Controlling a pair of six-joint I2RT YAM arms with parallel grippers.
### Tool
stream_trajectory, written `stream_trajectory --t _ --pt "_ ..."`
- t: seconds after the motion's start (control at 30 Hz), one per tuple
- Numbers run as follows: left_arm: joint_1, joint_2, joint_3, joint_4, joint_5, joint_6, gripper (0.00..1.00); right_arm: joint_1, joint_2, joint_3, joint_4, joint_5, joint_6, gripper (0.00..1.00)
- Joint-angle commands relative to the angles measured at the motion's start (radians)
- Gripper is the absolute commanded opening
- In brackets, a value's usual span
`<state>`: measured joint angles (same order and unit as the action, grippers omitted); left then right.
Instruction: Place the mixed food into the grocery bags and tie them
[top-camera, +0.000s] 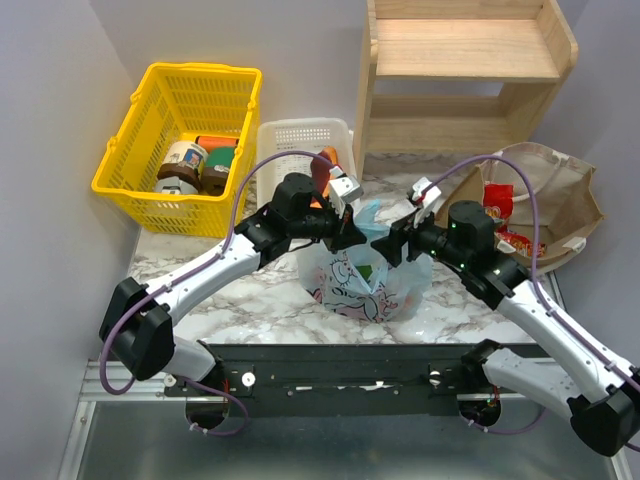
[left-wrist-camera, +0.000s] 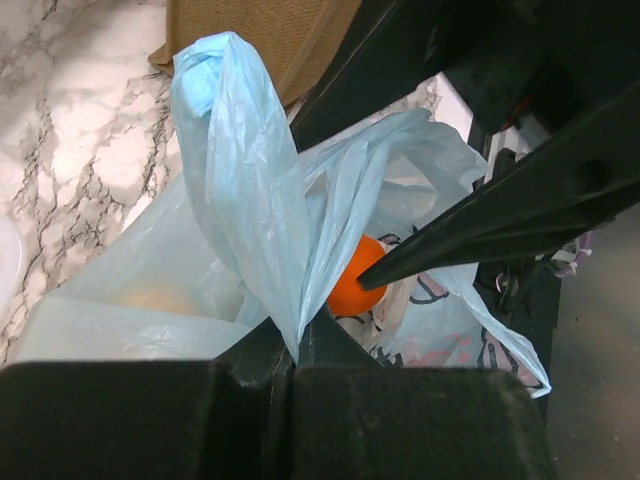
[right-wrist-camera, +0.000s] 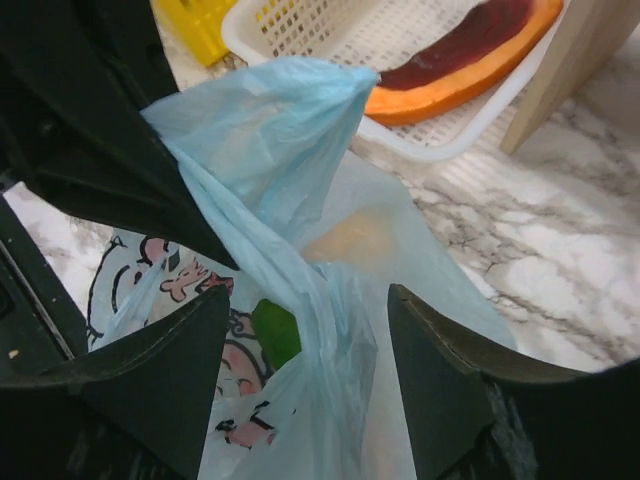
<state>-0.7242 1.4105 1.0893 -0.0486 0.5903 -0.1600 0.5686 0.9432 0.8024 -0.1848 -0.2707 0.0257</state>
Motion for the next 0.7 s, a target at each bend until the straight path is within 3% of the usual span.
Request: stream_trajectory --t 0.0,0.07,0.33,0.67 --pt "-0.006 -0.048 -0.014 0.013 -0.021 0.028 0.00 0.004 -0.064 0.109 -0.096 -0.056 0.014 0.82" --pt "-0.006 -0.059 -0.009 -0.011 -0.017 0.039 0.00 0.004 -0.061 0.165 -0.102 -0.097 0.052 0.87" --pt "-0.006 -0.073 0.038 -0.143 -0.020 0.074 0.00 -0.033 0.089 0.343 -0.096 -0.211 0.186 0.89" --pt "-0.012 -0.117 -0.002 -0.125 -0.057 0.059 0.00 -0.052 0.167 0.226 0.068 -0.242 0.310 0.89"
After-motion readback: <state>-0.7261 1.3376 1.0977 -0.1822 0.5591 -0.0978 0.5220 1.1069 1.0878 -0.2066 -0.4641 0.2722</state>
